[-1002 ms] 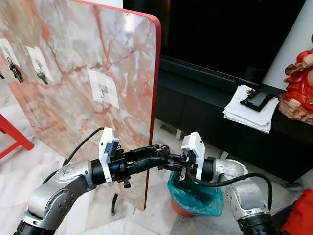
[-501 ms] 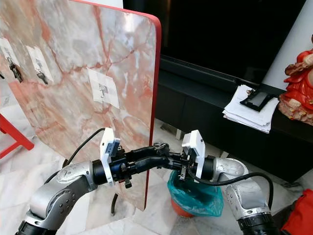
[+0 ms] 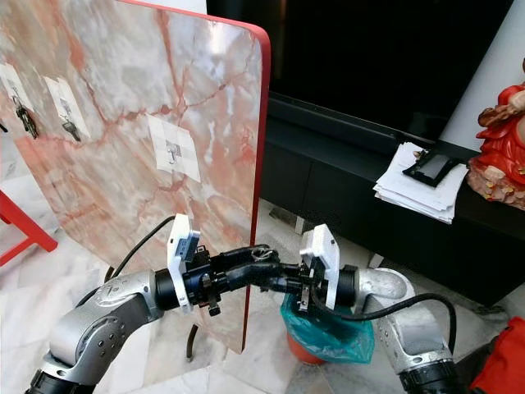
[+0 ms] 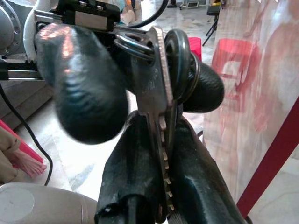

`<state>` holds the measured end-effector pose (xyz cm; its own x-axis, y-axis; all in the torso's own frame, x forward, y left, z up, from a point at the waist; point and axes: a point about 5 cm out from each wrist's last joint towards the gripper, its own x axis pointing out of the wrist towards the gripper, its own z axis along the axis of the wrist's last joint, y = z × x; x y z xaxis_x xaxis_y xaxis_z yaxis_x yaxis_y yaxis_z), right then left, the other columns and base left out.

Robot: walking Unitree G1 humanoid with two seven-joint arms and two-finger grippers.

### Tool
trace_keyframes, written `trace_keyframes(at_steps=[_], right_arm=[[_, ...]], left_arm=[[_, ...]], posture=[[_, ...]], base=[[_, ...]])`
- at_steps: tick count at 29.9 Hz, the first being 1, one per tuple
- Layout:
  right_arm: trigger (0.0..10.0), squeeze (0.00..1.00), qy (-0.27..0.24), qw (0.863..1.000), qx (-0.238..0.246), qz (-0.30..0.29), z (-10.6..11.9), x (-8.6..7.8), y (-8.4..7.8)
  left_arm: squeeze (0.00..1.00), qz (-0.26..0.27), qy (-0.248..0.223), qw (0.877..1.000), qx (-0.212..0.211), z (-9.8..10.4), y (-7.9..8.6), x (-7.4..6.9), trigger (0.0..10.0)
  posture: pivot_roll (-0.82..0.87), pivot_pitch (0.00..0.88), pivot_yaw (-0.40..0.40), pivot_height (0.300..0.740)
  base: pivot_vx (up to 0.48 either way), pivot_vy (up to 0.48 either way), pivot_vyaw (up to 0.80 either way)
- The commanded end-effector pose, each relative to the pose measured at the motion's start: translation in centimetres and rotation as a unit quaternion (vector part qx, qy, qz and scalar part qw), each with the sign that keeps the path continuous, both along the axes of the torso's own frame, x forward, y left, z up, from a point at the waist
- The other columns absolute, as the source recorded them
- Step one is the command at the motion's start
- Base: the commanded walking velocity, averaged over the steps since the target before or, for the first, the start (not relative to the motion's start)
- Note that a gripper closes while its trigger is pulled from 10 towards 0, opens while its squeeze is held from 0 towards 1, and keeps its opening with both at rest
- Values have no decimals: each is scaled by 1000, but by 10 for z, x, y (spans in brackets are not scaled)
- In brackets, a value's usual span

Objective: Hang keys on a hook

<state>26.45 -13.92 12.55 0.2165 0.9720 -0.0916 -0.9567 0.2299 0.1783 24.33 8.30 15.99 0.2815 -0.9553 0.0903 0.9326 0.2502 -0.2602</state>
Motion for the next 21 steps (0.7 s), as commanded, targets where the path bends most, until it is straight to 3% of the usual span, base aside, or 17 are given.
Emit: trace_keyframes(at_steps=[1, 2, 8, 10, 11, 12, 21], right_arm=[[0, 0, -13, 1000, -12, 10, 3, -2, 1], [0, 0, -13, 1000, -14, 9, 1, -2, 1], [0, 0, -18, 1000, -10, 4, 4, 0, 0], [0, 0, -19, 1000, -9, 3, 5, 1, 0], [0, 0, -20, 1000, -9, 3, 5, 1, -1], [0, 0, -21, 1000, -8, 2, 5, 1, -1], [0, 0, -23, 1000, -7, 3, 6, 1, 0]], left_arm=[[0, -17, -4, 1000, -5, 4, -2, -4, 7608], [0, -23, -1, 1000, -2, 3, -3, -6, 5882], [0, -27, 8, 1000, 8, -1, -4, -7, 5882], [0, -26, 13, 1000, 11, -3, -5, -7, 4549], [0, -25, 15, 1000, 10, -3, -5, -7, 3569], [0, -23, 18, 999, 13, -5, -5, -7, 0], [0, -30, 29, 999, 11, -6, -6, -8, 0]], posture=[[-26, 0, -93, 740], [-25, 0, -93, 740], [-29, 0, -90, 740], [-29, 0, -90, 740], [-28, 0, -90, 740], [-28, 0, -90, 740], [-29, 0, -91, 740]], base=[[0, 0, 0], [0, 0, 0], [0, 0, 0], [0, 0, 0], [0, 0, 0], [0, 0, 0], [0, 0, 0]])
